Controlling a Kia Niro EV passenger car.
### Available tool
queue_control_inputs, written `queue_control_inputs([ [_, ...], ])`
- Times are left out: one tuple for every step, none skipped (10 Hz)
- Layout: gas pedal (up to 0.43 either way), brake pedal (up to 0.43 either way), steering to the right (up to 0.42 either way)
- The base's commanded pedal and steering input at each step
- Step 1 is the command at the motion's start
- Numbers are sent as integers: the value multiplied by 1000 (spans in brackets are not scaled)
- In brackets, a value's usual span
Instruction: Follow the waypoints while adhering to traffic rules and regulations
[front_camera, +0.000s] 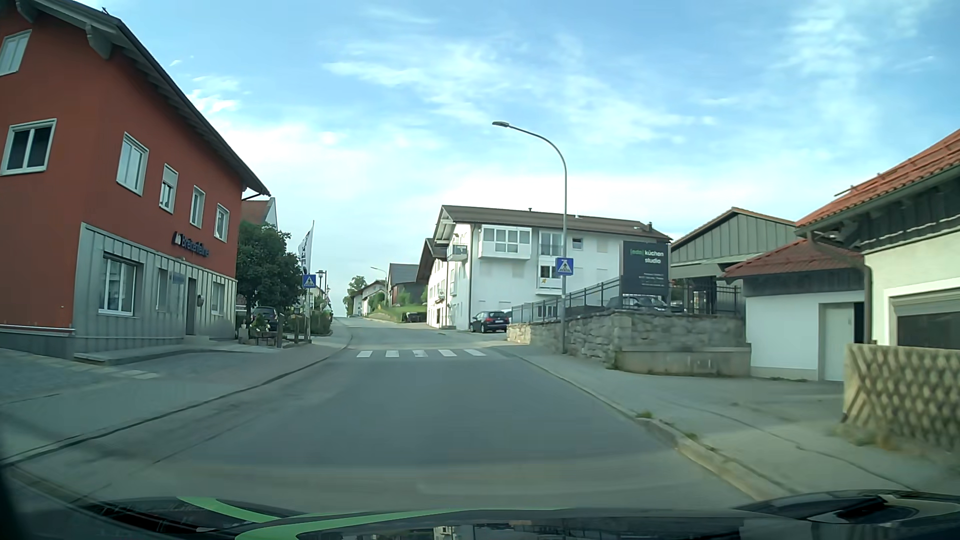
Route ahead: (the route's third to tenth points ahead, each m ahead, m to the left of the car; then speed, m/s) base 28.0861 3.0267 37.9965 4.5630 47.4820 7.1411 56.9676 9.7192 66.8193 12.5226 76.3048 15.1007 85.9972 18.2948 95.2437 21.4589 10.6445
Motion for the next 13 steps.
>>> queue_control_inputs([
  [228,0,-25],
  [197,0,-25],
  [197,0,-26],
  [189,0,-28],
  [189,0,-28],
  [189,0,-28],
  [189,0,-28],
  [189,0,-28],
  [189,0,-28],
  [189,0,-28],
  [189,0,-29],
  [189,0,-29],
  [189,0,-29],
])
